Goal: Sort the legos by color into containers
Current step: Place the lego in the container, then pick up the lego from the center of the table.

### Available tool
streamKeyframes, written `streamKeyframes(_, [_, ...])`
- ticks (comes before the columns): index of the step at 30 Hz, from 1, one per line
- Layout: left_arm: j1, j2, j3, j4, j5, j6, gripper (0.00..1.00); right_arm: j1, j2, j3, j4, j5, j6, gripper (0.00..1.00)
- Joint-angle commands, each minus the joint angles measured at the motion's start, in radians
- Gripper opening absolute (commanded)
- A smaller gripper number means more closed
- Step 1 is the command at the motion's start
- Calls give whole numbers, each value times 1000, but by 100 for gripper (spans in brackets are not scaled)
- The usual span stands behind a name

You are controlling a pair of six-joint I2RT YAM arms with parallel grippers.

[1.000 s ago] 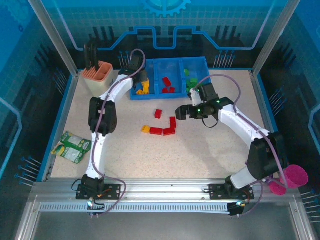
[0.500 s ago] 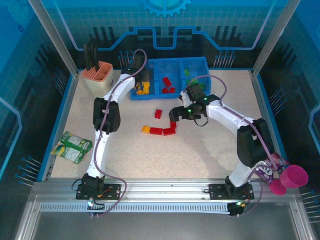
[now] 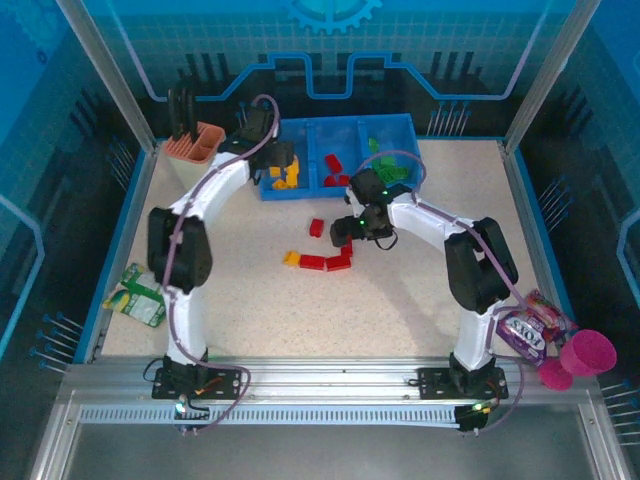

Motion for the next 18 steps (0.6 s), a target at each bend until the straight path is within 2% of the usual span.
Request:
streamKeyframes(1, [-5,-199,-155,44,-43,49,70,21,8,21,-31,28,19,98])
streamKeyframes(5, [-10,-396,-404,47,-8,-1,72,22,22,20,-29,29,28,98])
streamKeyframes(10, [-13,-581,-688,35,138,-162,72,24,28,17,-26,19,35,98])
streamKeyframes(14, [-53,-645,-857,60,198,-288,72,24,39,27,-30,13,30,98])
streamKeyframes(18, [-140,-614,-926,72,209,-360,72,25,58,41,-38,7,25,98])
